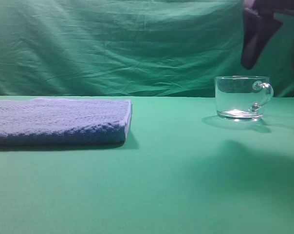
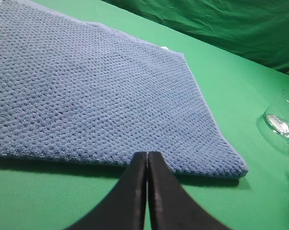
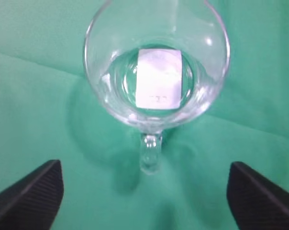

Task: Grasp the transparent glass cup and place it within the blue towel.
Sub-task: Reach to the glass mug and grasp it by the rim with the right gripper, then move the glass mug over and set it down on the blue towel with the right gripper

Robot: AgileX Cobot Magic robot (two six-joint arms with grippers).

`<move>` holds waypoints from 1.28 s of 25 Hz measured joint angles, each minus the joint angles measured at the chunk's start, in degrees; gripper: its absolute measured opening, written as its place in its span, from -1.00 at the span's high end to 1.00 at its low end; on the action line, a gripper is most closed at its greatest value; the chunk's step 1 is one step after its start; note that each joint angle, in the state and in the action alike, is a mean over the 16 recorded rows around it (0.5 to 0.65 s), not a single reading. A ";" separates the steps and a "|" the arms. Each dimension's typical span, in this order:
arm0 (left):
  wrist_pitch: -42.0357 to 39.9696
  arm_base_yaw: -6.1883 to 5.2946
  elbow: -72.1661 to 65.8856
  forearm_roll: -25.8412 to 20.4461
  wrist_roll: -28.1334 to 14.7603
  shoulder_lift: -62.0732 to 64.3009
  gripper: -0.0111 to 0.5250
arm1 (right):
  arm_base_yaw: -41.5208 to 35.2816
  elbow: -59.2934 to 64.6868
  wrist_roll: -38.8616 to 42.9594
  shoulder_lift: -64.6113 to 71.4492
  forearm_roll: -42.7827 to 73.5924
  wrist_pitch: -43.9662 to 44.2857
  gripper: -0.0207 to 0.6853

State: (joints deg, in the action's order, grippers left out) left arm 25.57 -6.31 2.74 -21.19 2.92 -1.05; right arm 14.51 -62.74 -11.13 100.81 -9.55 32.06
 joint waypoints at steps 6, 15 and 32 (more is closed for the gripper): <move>0.00 0.00 0.00 0.00 0.00 0.00 0.96 | 0.06 -1.76 -0.46 3.56 -0.04 -0.67 0.06; 0.00 0.00 0.00 0.00 0.00 0.00 0.96 | 0.44 -6.10 -1.38 4.75 0.03 2.17 0.62; 0.00 0.00 0.00 0.00 0.00 0.00 0.96 | 18.96 -30.98 -3.91 9.28 0.20 5.04 0.65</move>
State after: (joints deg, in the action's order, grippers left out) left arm 25.57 -6.31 2.74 -21.19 2.92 -1.05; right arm 33.47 -93.72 -15.04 110.08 -9.35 37.10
